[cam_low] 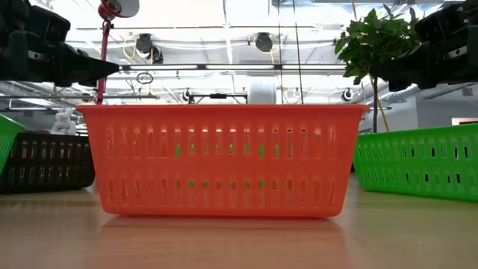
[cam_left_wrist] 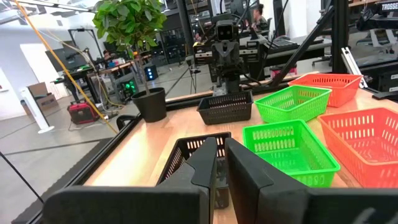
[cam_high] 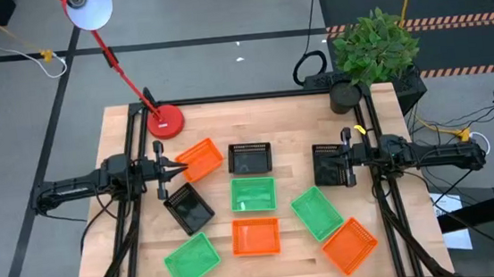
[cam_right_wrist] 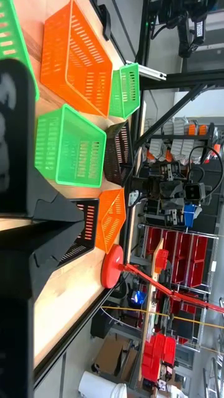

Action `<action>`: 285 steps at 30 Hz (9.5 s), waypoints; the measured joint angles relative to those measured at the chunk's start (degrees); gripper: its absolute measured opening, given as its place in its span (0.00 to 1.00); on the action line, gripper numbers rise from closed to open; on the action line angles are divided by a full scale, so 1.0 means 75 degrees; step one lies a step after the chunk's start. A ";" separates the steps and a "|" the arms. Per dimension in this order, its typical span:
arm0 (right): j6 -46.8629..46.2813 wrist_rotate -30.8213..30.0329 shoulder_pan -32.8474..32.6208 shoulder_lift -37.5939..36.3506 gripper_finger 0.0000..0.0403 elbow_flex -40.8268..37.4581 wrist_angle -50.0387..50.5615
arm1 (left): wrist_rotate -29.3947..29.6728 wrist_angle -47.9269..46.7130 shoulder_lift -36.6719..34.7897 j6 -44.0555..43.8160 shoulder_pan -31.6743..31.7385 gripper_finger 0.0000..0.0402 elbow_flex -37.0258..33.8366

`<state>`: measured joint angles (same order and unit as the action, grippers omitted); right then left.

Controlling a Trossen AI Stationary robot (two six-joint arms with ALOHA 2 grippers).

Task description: Stack baskets by color

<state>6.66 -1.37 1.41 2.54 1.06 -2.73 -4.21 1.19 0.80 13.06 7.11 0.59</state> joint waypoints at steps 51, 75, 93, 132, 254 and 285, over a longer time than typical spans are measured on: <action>0.0000 0.0000 -0.0001 0.0001 0.01 0.0000 0.0000 | 0.0001 -0.0003 -0.0001 -0.0002 -0.0002 0.09 -0.0002; -0.0418 0.0240 0.0000 0.0018 0.01 0.0285 0.0058 | -0.0001 -0.0003 0.0000 0.0000 -0.0001 0.09 0.0000; -0.1434 0.0621 0.0000 0.1988 0.01 0.3982 0.2134 | -0.0002 0.0000 0.0000 -0.0001 -0.0001 0.09 -0.0002; -0.2197 0.0592 0.0000 0.5677 0.01 0.8854 0.7206 | -0.0034 0.0556 0.0092 -0.1035 -0.0038 0.09 0.0414; -0.7236 0.1970 -0.5804 0.9837 0.01 0.7078 0.7033 | 0.1444 -0.3150 0.8958 -0.1763 -0.2805 0.09 0.8251; -0.6160 0.1207 -0.3286 1.0918 0.02 1.1047 0.8404 | 0.1438 -0.4030 0.8927 -0.1533 -0.2803 0.09 0.8251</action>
<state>-39.55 7.68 -23.24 84.42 83.91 60.30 6.57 -29.03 67.75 1.56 -13.92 62.48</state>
